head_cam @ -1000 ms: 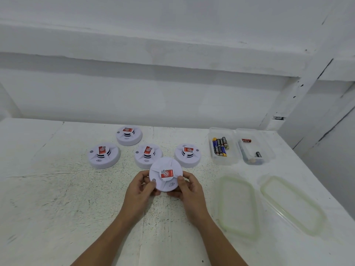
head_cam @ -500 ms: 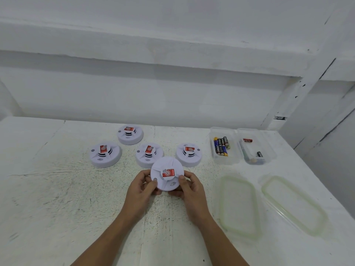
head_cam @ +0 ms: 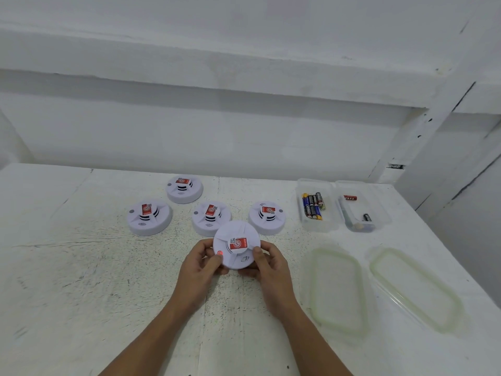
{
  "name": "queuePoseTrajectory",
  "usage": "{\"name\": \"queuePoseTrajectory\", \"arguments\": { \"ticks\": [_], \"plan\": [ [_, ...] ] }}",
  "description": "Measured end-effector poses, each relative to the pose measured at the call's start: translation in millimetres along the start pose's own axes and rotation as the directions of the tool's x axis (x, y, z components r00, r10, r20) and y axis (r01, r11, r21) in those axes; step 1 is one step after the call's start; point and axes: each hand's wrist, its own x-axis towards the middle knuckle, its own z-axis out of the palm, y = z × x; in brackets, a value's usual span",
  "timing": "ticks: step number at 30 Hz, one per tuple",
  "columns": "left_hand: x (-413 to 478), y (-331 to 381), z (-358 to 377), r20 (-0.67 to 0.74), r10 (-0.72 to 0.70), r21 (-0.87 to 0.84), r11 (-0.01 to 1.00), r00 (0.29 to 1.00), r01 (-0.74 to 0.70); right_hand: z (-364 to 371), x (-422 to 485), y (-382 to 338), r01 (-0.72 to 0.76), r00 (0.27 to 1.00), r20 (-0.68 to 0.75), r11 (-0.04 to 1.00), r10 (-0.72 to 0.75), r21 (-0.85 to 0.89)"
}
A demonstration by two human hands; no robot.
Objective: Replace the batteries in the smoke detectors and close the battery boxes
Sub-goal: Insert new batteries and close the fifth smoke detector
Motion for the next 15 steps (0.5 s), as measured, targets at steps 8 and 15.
{"name": "queuePoseTrajectory", "arguments": {
  "ticks": [8, 15],
  "plan": [
    [-0.5, 2.2, 0.5, -0.002, 0.004, 0.005, 1.0, 1.0, -0.004, -0.1, 1.4, 2.1, -0.006, 1.0, -0.01, 1.0, 0.006, -0.01],
    [-0.2, 1.2, -0.1, 0.001, -0.004, 0.013, 1.0, 1.0, 0.004, 0.1, 1.1, 1.4, 0.004, 1.0, -0.009, 1.0, -0.004, -0.013]
  ]
}}
